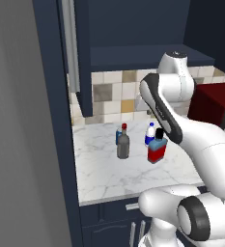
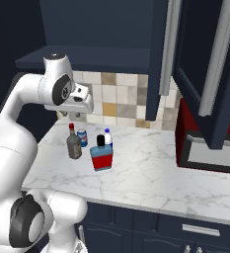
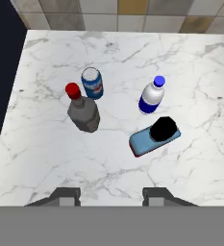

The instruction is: Sort all alcoholic drinks to one cabinet, and non-alcoholic drinks to the other.

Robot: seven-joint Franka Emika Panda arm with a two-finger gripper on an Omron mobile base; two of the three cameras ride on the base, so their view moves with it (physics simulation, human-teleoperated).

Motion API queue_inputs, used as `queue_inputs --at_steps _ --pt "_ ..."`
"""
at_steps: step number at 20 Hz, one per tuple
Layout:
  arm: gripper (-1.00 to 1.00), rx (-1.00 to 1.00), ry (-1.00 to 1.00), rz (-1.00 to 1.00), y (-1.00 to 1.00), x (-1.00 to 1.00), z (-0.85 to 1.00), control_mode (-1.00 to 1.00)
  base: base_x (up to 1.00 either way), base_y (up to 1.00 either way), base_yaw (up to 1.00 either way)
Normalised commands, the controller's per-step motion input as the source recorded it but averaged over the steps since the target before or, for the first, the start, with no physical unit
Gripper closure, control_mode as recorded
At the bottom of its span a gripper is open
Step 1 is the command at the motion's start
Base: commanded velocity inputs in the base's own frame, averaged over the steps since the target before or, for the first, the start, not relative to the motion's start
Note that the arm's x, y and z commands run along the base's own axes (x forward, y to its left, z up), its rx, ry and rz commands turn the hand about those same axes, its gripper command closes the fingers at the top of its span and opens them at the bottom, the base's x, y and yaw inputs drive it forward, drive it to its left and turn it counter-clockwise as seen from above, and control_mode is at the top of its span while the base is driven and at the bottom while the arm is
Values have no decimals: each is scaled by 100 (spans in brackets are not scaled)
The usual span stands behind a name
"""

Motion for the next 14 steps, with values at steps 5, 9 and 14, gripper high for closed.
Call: queue_inputs --at_steps 5,9,14 --pt "-100 -1 0 0 -1 -14 -1 -100 0 0 0" --pt "-100 -2 -8 -7 -15 -92 -12 -100 0 0 0" --pt "-100 -3 -4 -11 -27 -76 -42 -100 0 0 0"
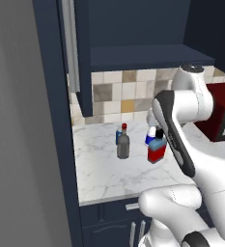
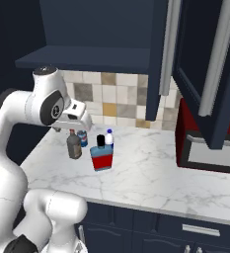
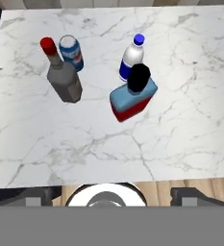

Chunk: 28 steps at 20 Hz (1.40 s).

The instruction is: Sort all alcoholic drinks to one cabinet, and non-alcoholic drinks to the other.

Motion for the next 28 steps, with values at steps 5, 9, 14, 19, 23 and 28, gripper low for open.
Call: queue_inputs --at_steps 5,9,14,19,23,28 --pt "-100 -2 0 -14 -21 -13 -35 -100 0 0 0" --pt "-100 0 0 -10 -17 3 -24 -100 0 0 0" --pt "-100 0 0 -3 -19 24 -3 -100 0 0 0" --pt "-100 0 0 0 -5 41 -9 -100 0 0 0" --pt "-100 0 0 0 0 44 -32 -100 0 0 0" --pt "-100 0 0 0 0 18 -43 -100 0 0 0"
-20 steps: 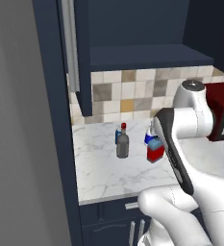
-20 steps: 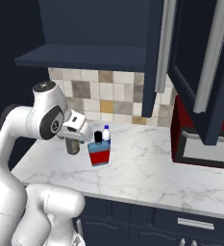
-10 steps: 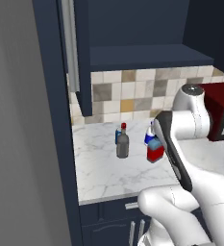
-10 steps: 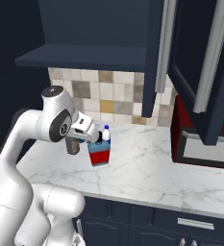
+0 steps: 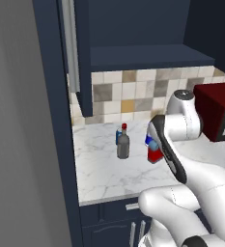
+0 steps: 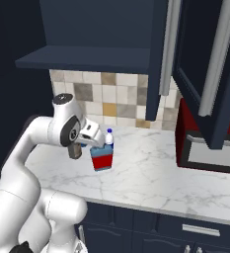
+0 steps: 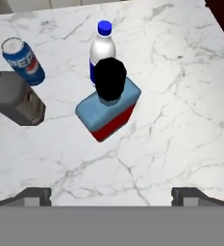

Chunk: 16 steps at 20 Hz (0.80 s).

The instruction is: Sort all alcoholic drinks to one cabinet, and non-alcoholic drinks to the other.

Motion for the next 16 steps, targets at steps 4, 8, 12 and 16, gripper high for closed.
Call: queue_inputs --at_steps 4,8,12,16 --pt "-100 0 0 0 0 15 -38 -100 0 0 0" --pt "-100 0 0 0 -6 17 -18 -100 0 0 0" --pt "-100 0 -2 0 -11 15 0 -100 0 0 0" --pt "-100 0 -3 0 -8 14 0 -100 0 0 0"
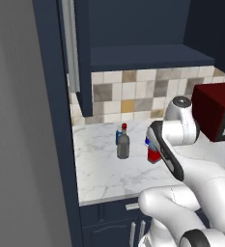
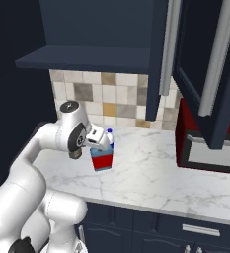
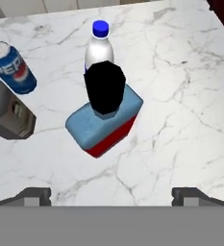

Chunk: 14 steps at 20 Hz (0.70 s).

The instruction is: Sort all alcoholic drinks to one cabinet, and non-alcoholic drinks to the other.

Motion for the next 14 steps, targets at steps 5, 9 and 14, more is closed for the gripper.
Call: queue_inputs --at_steps 5,9,14 --pt "-100 -1 0 0 -1 22 -11 -100 0 0 0" --pt "-100 -2 0 0 0 30 -14 -100 0 0 0" --pt "-100 -1 0 0 0 22 -19 -100 0 0 0"
